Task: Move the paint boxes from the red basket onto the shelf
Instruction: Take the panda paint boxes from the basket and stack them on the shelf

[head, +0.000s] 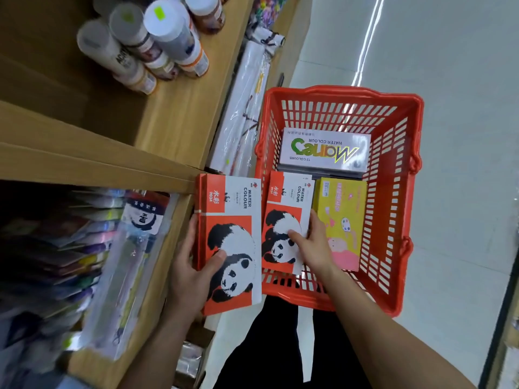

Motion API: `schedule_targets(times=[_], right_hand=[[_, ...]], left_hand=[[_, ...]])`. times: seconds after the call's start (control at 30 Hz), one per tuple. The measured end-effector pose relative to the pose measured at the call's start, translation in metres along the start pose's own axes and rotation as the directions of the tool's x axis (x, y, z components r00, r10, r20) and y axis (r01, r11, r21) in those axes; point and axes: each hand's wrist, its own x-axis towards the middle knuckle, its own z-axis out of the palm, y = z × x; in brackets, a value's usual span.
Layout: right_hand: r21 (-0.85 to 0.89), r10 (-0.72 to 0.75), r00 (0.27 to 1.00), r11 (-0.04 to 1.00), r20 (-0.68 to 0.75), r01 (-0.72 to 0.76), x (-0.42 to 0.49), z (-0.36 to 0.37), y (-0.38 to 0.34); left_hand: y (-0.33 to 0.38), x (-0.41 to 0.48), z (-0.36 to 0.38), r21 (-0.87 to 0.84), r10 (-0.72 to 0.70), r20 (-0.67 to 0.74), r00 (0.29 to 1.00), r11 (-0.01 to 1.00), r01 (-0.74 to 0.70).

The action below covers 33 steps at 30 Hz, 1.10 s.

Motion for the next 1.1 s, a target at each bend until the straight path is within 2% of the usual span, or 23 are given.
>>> schedule_targets(times=[0.2, 0.4, 0.47, 0.6, 0.73, 0.9, 1.1], right_hand=[[0.012, 0.119, 0.993, 0.993, -0.017, -0.119, 0.007, 0.003, 0.001], [-0.057, -0.003, 0.999, 0.998, -0.042, 0.001, 0.002, 0.018, 0.004], [-0.053, -0.007, 0.999, 0.999, -0.053, 0.004, -0.001, 0.018, 0.01], [0.068, -0.006, 0.998, 0.998, -0.056, 0.01, -0.001, 0.011, 0.016], [0.029, 0.014, 0.995, 1.0, -0.094, -0.012, 0.004, 0.011, 0.013], [0.036, 0.021, 1.0, 0.999, -0.007, -0.021, 0.007, 0.01, 0.01], [0.103, -0.02, 1.0, 0.994, -0.023, 0.023, -0.002, 0.013, 0.001]], left_hand=[[-0.009, 0.003, -0.006, -0.017, -0.01, 0.034, 0.999, 1.0, 0.011], [-0.016, 0.004, -0.008, -0.011, -0.007, 0.036, 0.999, 1.0, 0.007], [-0.017, 0.004, -0.008, -0.016, -0.012, 0.034, 0.999, 1.0, 0.012], [-0.017, 0.004, -0.007, -0.036, -0.014, 0.041, 0.999, 0.999, 0.016], [-0.016, 0.003, -0.008, -0.047, -0.014, 0.042, 0.999, 0.999, 0.016], [-0.016, 0.004, -0.009, -0.038, -0.023, 0.041, 0.999, 0.999, 0.025], [-0.012, 0.004, -0.007, -0.031, -0.003, 0.04, 0.999, 1.0, 0.004]])
